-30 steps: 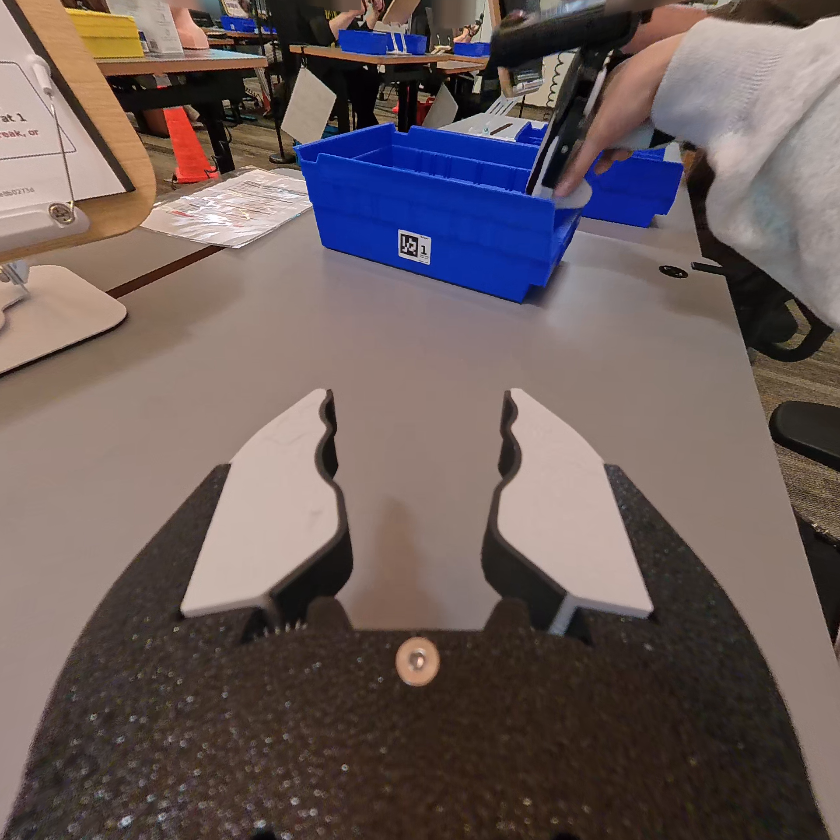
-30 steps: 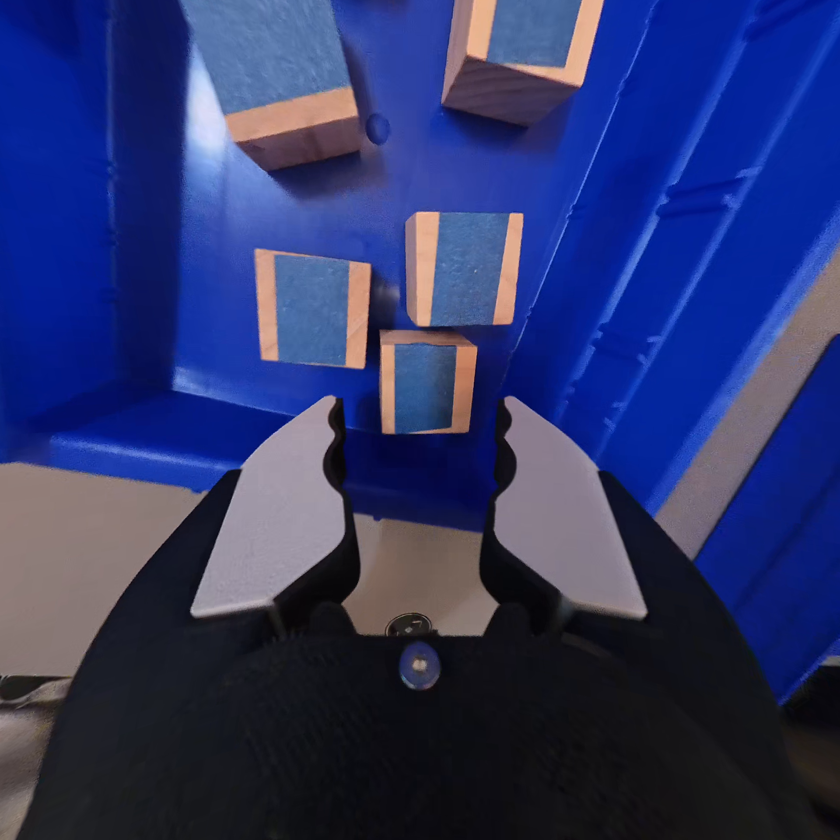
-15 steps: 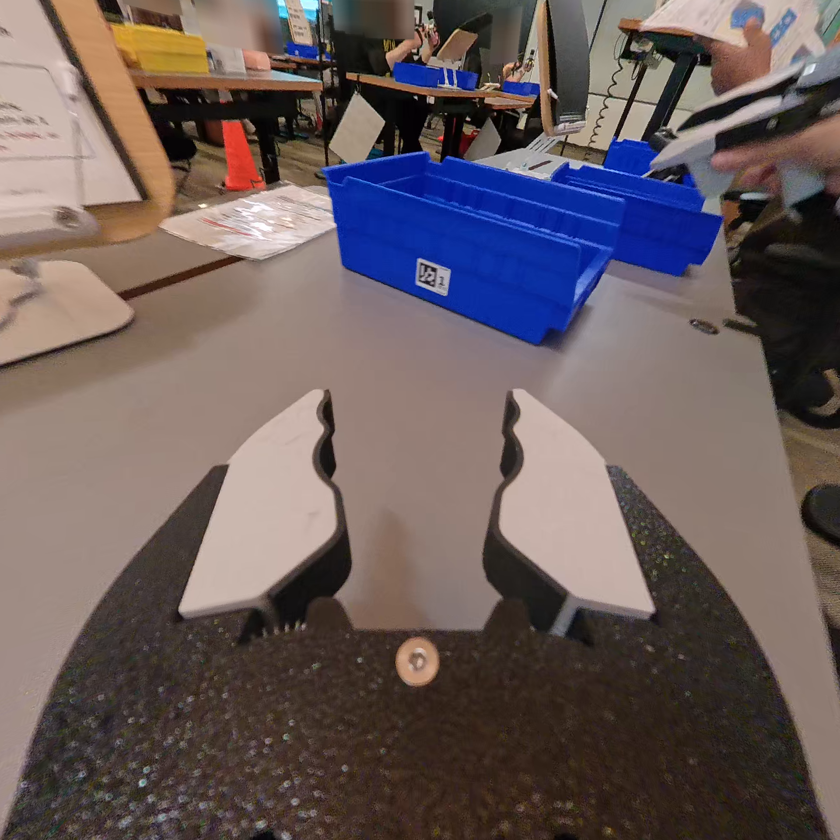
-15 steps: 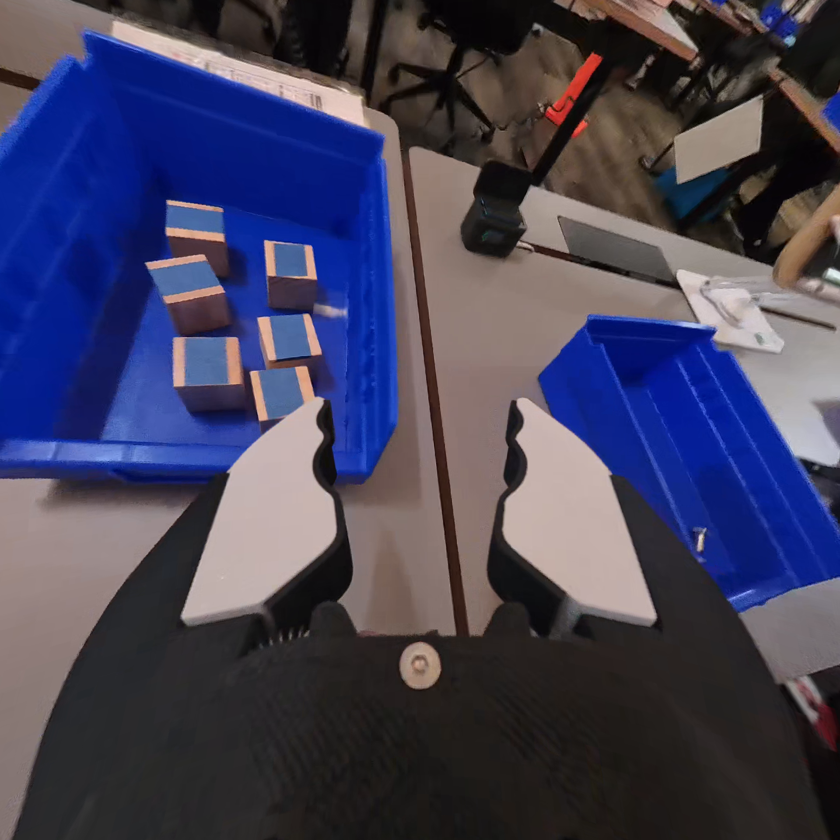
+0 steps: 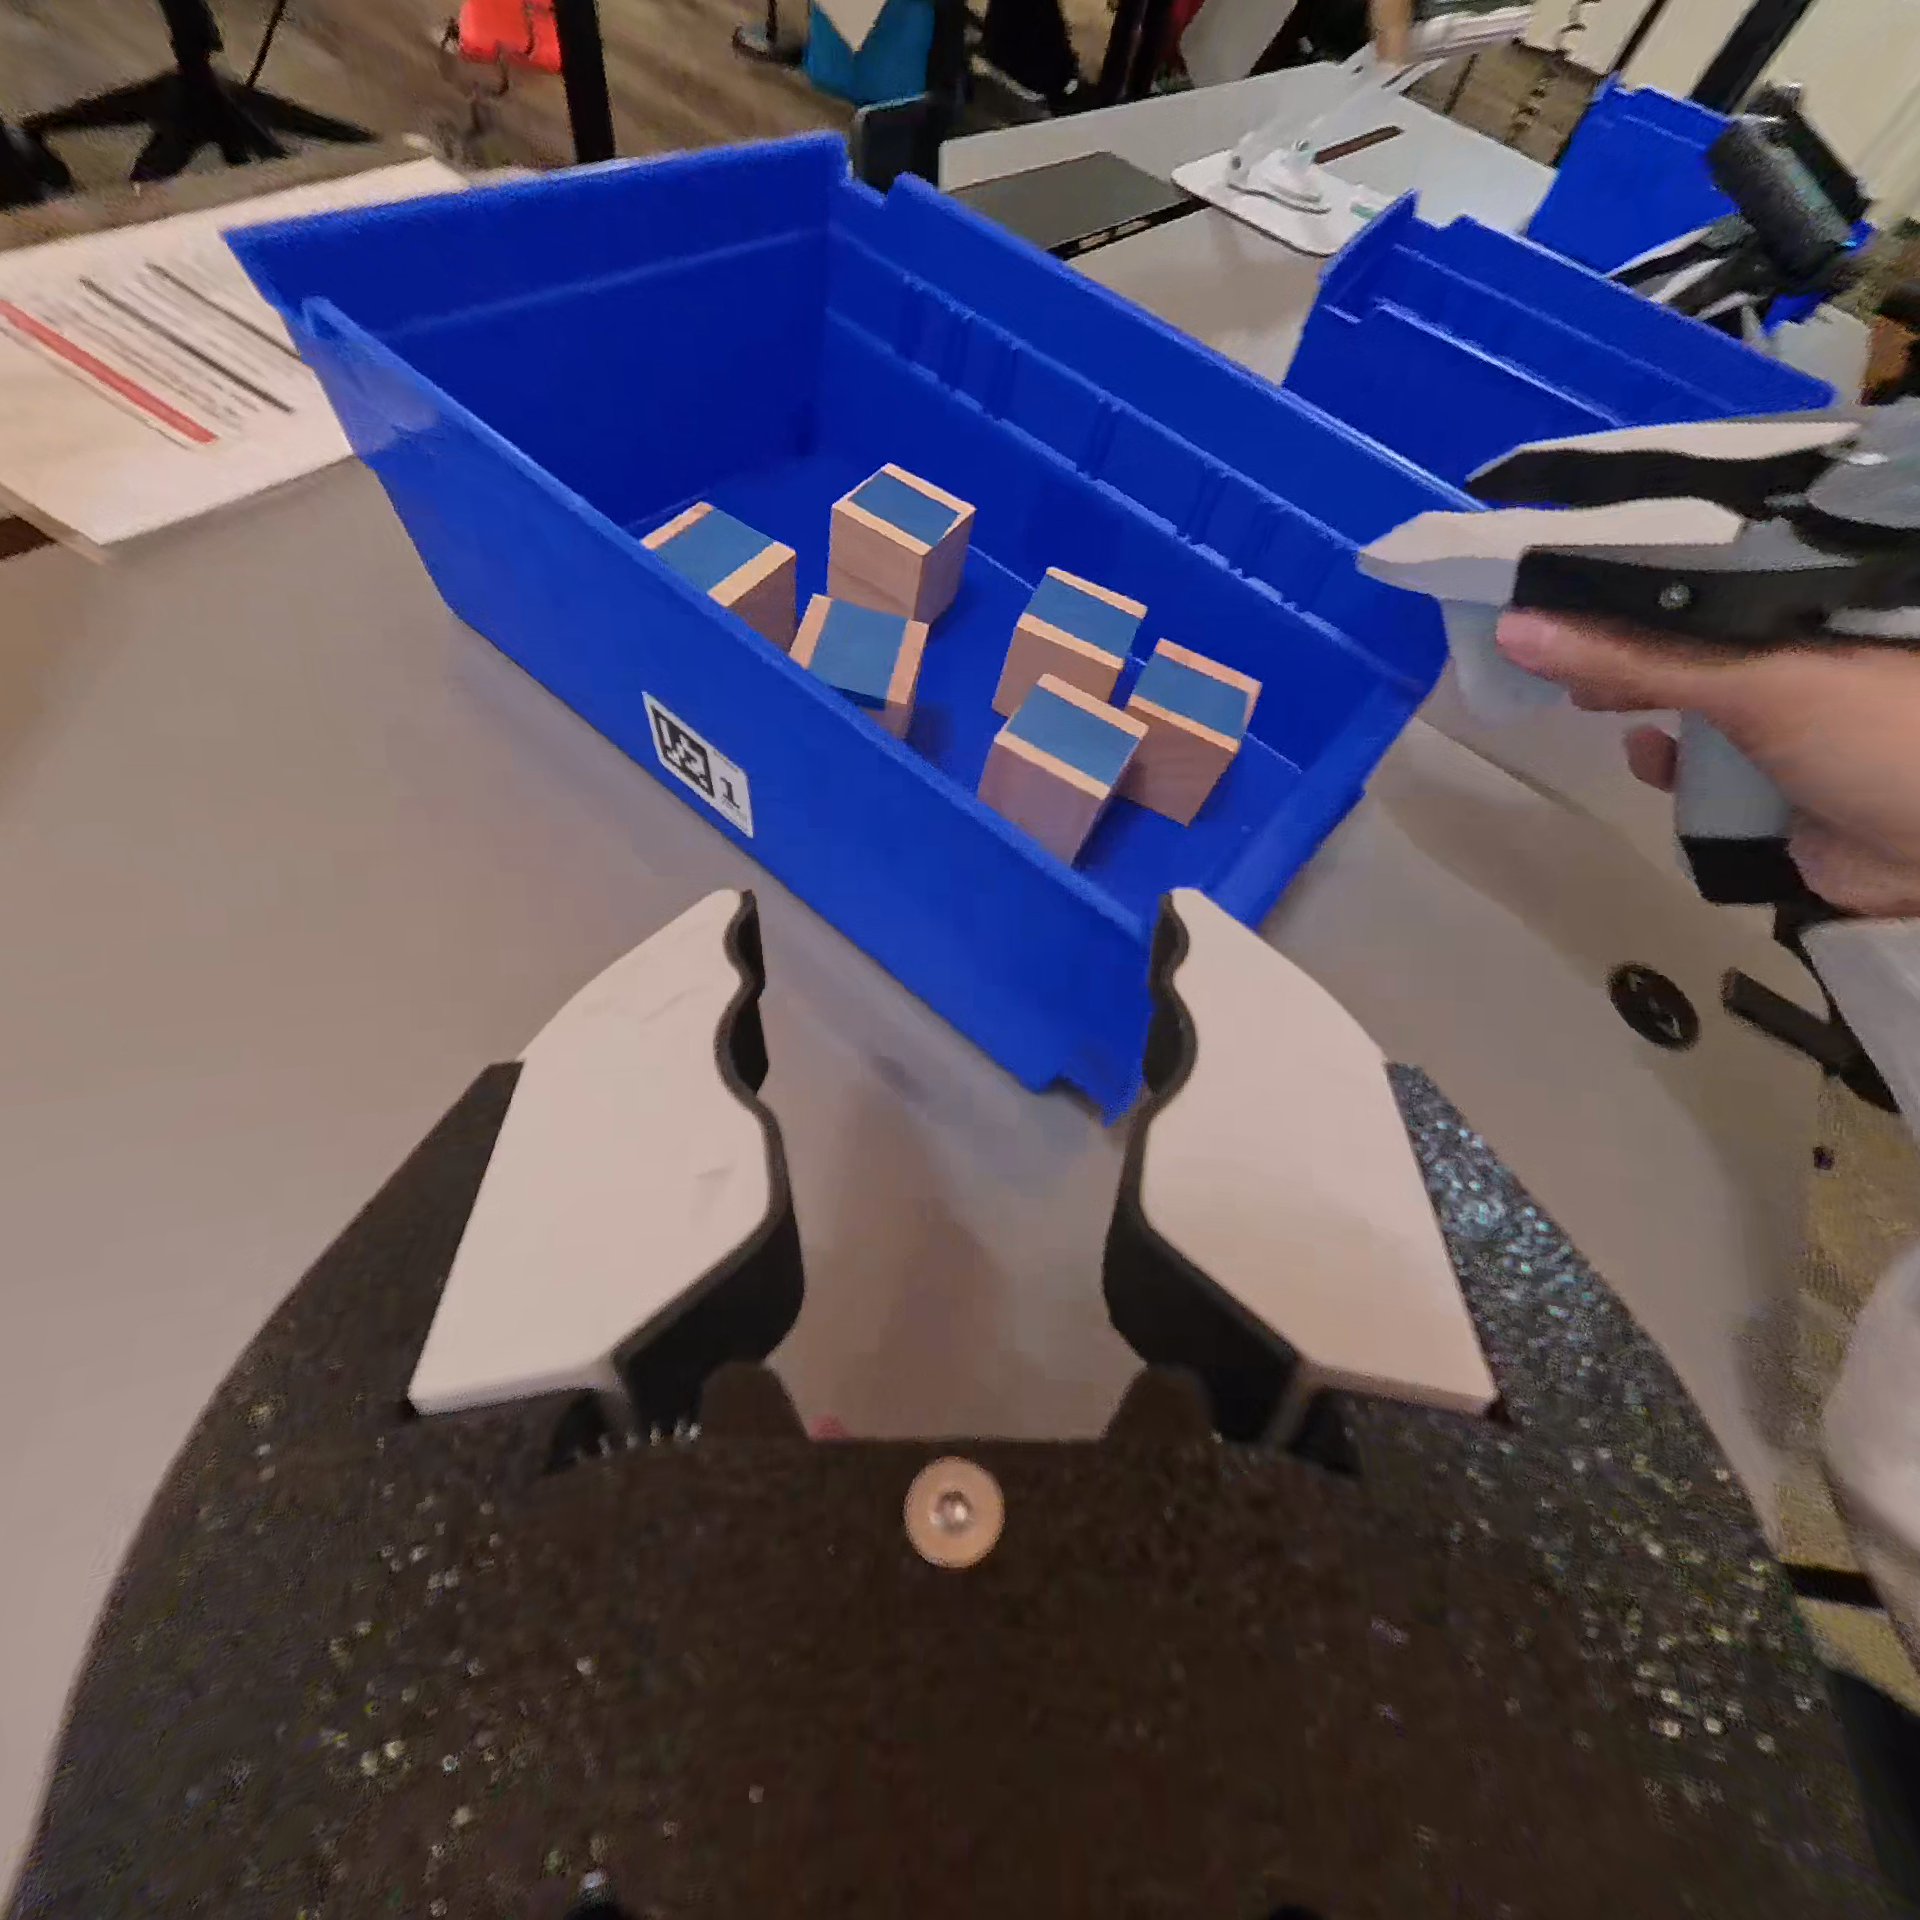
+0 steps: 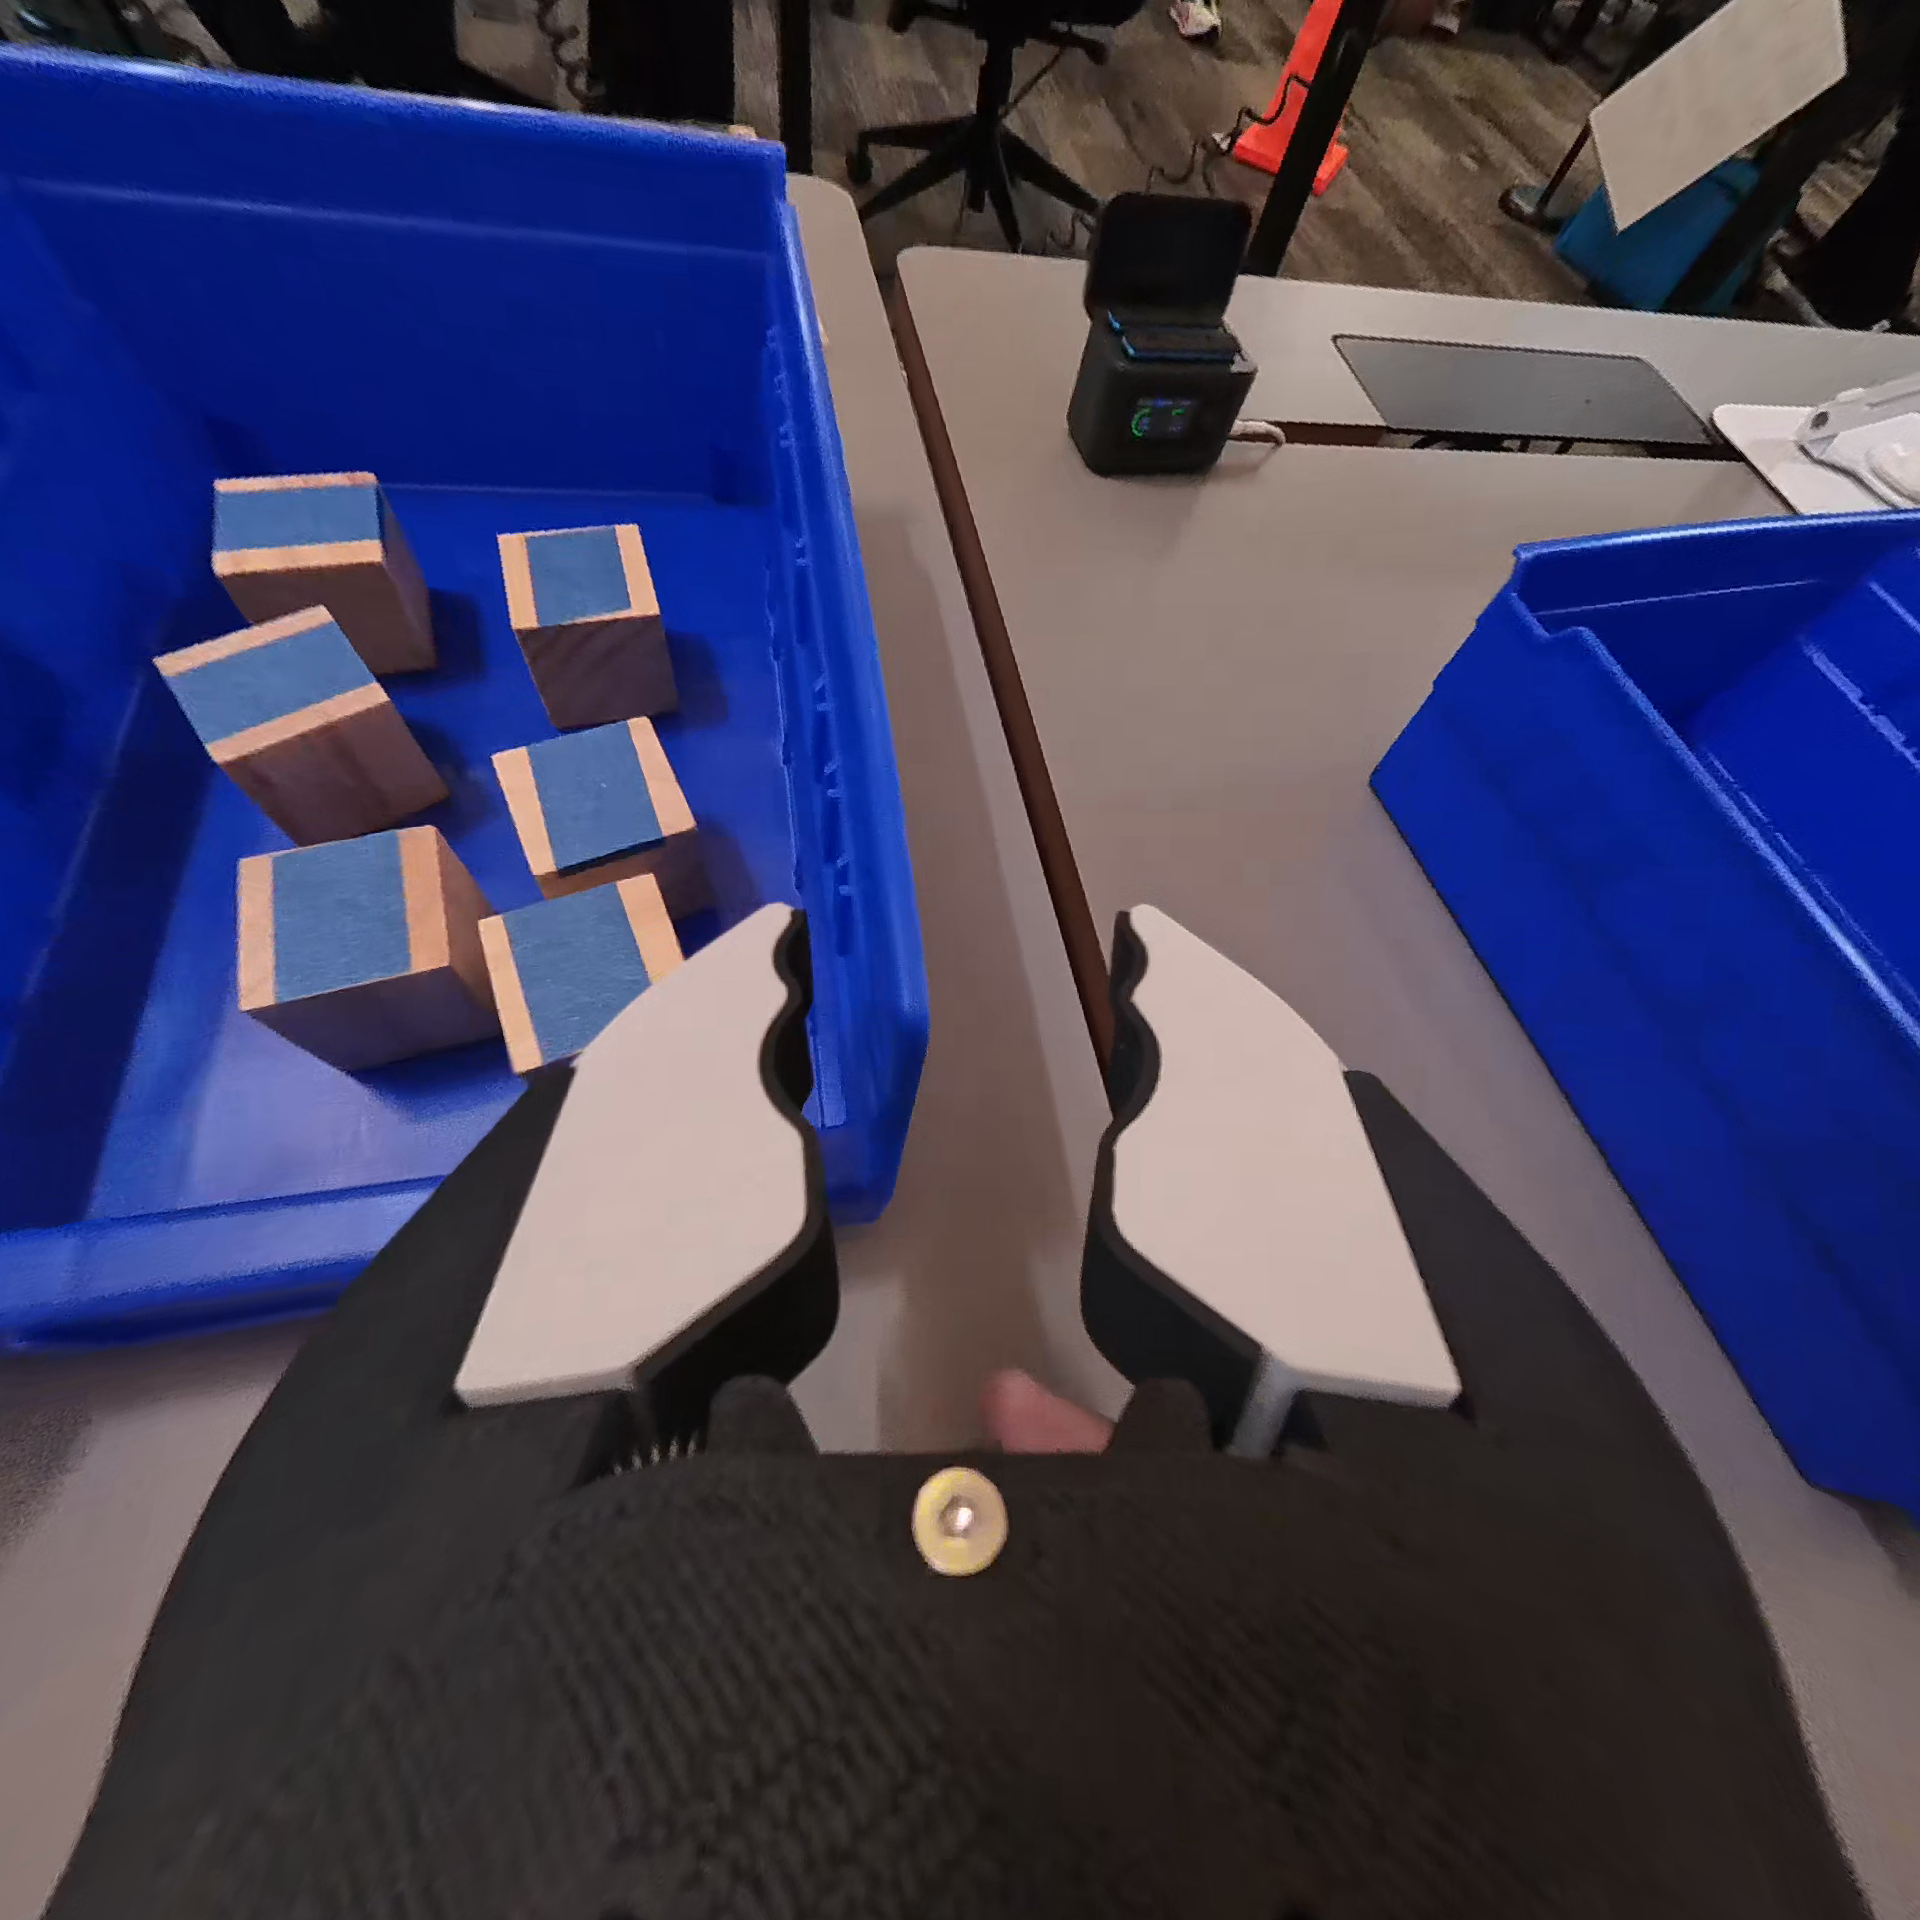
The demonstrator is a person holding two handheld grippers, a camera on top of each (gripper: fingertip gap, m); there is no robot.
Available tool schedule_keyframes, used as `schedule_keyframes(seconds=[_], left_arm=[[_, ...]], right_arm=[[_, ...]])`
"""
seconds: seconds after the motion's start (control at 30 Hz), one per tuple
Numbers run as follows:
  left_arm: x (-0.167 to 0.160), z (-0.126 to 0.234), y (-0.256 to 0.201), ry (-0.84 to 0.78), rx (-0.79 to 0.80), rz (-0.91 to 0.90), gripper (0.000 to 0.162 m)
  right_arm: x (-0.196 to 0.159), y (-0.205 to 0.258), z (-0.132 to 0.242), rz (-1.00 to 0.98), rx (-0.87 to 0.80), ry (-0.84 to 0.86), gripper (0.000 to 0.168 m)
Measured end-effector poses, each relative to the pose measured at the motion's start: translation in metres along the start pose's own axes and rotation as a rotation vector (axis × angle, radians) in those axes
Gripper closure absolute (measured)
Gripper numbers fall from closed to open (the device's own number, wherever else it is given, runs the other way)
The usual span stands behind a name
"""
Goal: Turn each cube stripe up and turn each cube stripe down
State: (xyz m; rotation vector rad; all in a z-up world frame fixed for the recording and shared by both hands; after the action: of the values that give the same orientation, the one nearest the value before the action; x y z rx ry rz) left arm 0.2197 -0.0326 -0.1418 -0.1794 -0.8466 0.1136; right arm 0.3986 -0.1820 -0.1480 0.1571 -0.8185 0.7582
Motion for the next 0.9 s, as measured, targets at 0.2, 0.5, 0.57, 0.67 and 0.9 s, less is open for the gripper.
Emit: schedule_keyframes(seconds=[0.2,0.5,0.57,0.67,0.9], left_arm=[[0.002,-0.026,-0.004,0.038,-0.023,0.083,0.089],[0.005,-0.029,-0.011,0.056,-0.043,0.106,0.108],[0.006,-0.031,-0.009,0.064,-0.015,0.102,0.117],[0.004,-0.034,-0.009,0.083,-0.014,0.106,0.113],[0.004,-0.033,-0.003,0.083,0.000,0.103,0.116]], right_arm=[[0.000,0.006,-0.011,0.059,-0.019,0.029,0.131],[0.002,0.015,-0.014,0.094,-0.029,0.033,0.147],[0.001,0.015,-0.014,0.091,-0.027,0.034,0.147],[0.001,0.016,-0.013,0.099,-0.016,0.037,0.148],[0.001,0.021,-0.011,0.118,0.014,0.034,0.151]])
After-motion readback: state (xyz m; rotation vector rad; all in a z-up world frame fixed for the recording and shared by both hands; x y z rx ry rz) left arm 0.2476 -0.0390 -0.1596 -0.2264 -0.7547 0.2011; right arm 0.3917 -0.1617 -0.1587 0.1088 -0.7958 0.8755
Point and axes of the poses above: each gripper's, where its closed fingertips meet, z back along the fingers, x out of its top, y = z × x across the jaws, the point moved 1 cm from there along z, back along the fingers, and after that the axes turned 14 degrees about y, right-handed, at the moved point
